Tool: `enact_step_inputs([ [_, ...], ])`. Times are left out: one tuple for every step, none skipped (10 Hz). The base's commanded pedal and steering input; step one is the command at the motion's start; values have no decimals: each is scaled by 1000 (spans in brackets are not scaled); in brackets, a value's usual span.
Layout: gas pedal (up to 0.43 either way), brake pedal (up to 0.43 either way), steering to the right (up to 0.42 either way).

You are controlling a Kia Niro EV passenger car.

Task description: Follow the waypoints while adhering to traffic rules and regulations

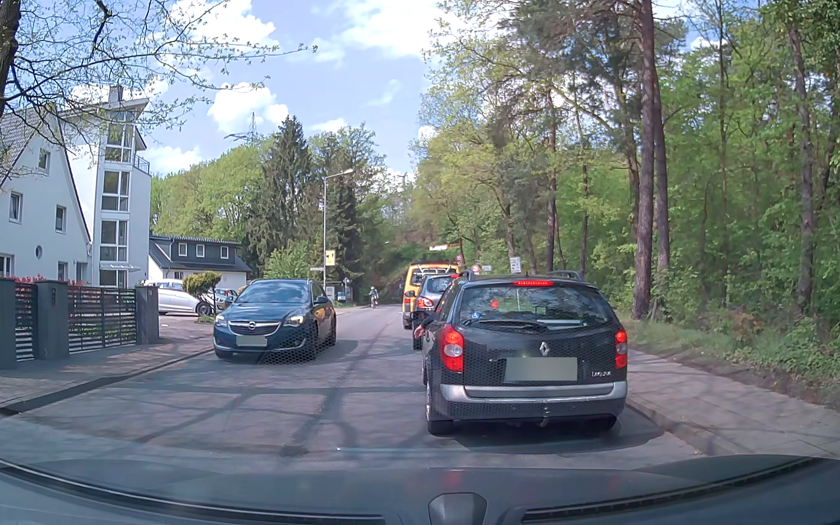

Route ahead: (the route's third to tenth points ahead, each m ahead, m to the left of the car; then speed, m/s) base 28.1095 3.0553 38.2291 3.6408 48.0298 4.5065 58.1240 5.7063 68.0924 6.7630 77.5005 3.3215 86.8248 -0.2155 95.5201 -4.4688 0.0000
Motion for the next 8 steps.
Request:
enact_step_inputs([
  [0, 165, 1],
  [0, 159, 1],
  [0, 165, 1],
  [0, 159, 1],
  [0, 165, 1],
  [0, 159, 1],
  [0, 159, 1],
  [0, 159, 1],
])
